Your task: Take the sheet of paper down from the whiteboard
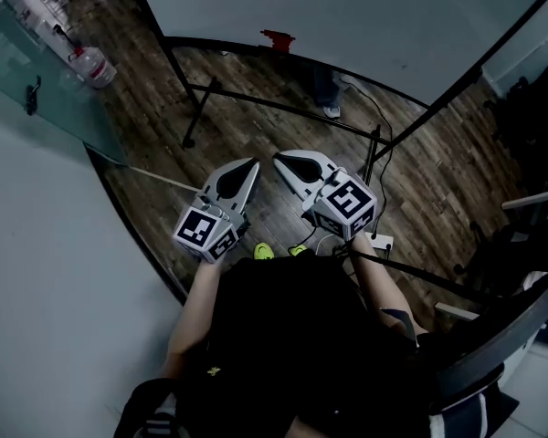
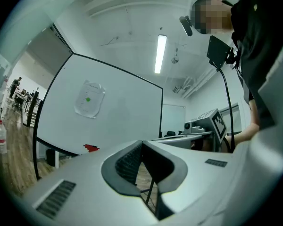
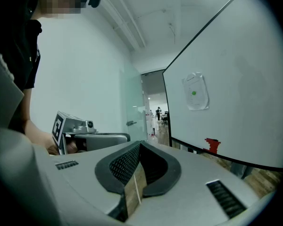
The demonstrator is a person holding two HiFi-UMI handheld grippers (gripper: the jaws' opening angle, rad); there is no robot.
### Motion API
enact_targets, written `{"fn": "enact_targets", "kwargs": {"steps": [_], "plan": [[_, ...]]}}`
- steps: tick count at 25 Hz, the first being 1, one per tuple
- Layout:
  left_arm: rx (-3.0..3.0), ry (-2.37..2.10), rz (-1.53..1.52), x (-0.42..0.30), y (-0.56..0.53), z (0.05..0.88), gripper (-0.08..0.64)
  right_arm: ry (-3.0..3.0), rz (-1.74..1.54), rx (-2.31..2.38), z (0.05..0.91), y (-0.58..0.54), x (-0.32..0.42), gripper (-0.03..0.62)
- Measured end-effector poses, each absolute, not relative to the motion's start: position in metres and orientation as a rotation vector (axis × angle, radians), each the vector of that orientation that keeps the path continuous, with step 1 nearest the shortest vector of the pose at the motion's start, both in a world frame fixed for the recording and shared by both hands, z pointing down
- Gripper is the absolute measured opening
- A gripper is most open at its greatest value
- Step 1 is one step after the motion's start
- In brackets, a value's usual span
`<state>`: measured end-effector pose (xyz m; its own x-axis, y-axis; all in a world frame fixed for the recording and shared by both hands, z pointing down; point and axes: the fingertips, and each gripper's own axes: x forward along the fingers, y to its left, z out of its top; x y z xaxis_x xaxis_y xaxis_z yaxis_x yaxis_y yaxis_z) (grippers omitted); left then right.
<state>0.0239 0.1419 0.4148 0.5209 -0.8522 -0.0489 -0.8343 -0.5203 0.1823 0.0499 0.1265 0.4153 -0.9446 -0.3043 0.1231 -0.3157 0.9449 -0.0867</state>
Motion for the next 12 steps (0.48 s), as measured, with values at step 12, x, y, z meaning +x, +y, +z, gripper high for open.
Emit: {"fn": "enact_targets", "kwargs": {"steps": [12], "plan": [[2.644,-1.397,-0.183,-0.008,0.150,0.424,0.023,-2.942,0.163,0.552,0.425,0.131,0.020,0.021]]}}
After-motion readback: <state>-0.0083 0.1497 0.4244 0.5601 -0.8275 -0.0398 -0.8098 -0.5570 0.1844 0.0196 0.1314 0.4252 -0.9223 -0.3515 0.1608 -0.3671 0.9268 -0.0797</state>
